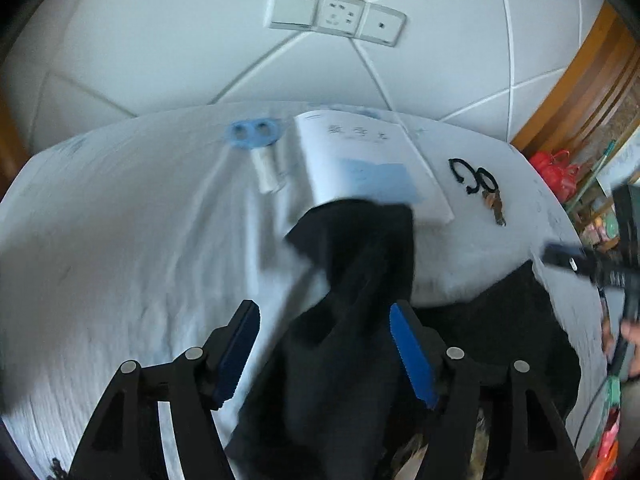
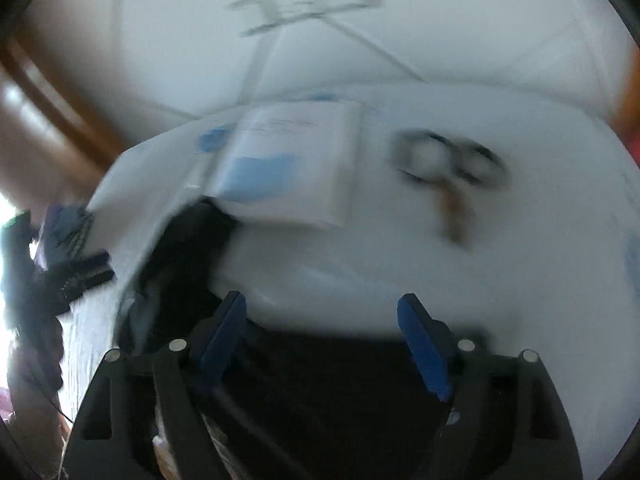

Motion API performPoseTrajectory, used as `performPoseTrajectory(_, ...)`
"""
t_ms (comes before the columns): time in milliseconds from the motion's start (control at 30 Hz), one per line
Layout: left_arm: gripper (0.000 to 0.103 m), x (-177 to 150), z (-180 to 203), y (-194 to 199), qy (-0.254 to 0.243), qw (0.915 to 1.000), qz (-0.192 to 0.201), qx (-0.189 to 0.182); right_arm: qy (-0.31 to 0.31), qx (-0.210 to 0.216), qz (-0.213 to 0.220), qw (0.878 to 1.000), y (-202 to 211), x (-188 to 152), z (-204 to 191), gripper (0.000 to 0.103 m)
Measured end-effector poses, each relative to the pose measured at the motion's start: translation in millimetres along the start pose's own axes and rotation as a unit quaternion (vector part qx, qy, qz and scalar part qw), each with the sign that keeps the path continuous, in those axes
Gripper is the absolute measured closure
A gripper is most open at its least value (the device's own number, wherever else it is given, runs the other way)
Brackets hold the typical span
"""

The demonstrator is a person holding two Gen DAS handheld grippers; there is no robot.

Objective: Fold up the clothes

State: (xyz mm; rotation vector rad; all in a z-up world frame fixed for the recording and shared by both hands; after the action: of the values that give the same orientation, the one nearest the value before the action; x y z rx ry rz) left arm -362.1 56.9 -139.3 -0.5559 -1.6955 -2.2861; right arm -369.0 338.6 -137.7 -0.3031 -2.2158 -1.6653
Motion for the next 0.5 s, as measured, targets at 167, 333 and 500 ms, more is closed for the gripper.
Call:
performPoseTrajectory(167, 0.034, 11, 12, -52, -0.015, 0.9985, -0.051, 0.015, -0.088, -0.018, -0.024, 0.996, 11, -26, 83, 0.021)
performPoseTrajectory(333, 0.034, 8, 20, -78, -0.024, 0.9974, -0.068, -0.001, -0.076, -0.014, -0.043, 0.996, -6, -31, 93, 0.02)
performPoseTrajectory(500, 0.07, 7, 21, -93, -0.033, 0.9968, -0.072, 0.016, -0.023, -0.038, -0.051, 0.998, -33, -26, 76, 0.019)
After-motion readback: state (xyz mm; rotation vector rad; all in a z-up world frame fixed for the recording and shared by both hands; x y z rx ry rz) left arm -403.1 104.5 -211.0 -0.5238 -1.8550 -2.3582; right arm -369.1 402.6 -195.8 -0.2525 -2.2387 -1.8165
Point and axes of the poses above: each gripper's, at about its wrist camera, not at the fingertips, and y roughly against the way its jaws point, z to its right, x to its top, the point moved 9 cm from there along -y, roughly the way its jaws point, and after that the axes turned 2 degrees about -x, right-handed, at the moved point
